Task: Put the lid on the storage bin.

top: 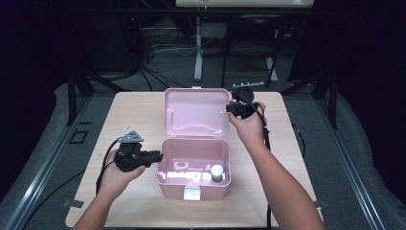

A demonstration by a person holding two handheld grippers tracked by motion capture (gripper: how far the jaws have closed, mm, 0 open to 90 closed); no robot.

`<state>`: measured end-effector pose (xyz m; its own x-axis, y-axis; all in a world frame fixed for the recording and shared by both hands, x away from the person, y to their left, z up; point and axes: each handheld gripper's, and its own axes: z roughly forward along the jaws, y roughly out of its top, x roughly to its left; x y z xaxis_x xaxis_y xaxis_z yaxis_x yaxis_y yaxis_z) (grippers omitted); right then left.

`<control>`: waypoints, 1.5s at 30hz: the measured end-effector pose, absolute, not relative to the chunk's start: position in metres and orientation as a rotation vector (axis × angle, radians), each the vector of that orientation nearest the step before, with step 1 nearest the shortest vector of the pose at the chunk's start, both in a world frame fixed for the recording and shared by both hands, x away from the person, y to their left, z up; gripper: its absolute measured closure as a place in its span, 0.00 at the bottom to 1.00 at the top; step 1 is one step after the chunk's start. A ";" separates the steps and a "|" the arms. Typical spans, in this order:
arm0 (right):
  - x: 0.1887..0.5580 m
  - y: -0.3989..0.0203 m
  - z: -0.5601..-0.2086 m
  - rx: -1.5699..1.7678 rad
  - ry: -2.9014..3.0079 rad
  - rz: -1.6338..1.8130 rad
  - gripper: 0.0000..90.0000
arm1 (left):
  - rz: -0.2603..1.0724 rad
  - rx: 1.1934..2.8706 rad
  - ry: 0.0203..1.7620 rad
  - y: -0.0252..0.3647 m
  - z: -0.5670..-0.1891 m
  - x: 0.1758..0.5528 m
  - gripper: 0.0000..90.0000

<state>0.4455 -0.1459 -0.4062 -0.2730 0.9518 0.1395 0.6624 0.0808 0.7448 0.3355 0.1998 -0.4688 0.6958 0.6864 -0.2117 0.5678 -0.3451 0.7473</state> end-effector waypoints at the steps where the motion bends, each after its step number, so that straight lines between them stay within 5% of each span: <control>1: 0.444 -0.146 -0.405 1.587 1.984 1.037 0.97 | 0.175 2.044 0.960 0.200 -0.469 0.336 0.85; 45: 0.391 -0.154 -0.389 1.401 1.972 1.154 0.97 | 0.177 2.041 0.961 0.200 -0.469 0.335 0.85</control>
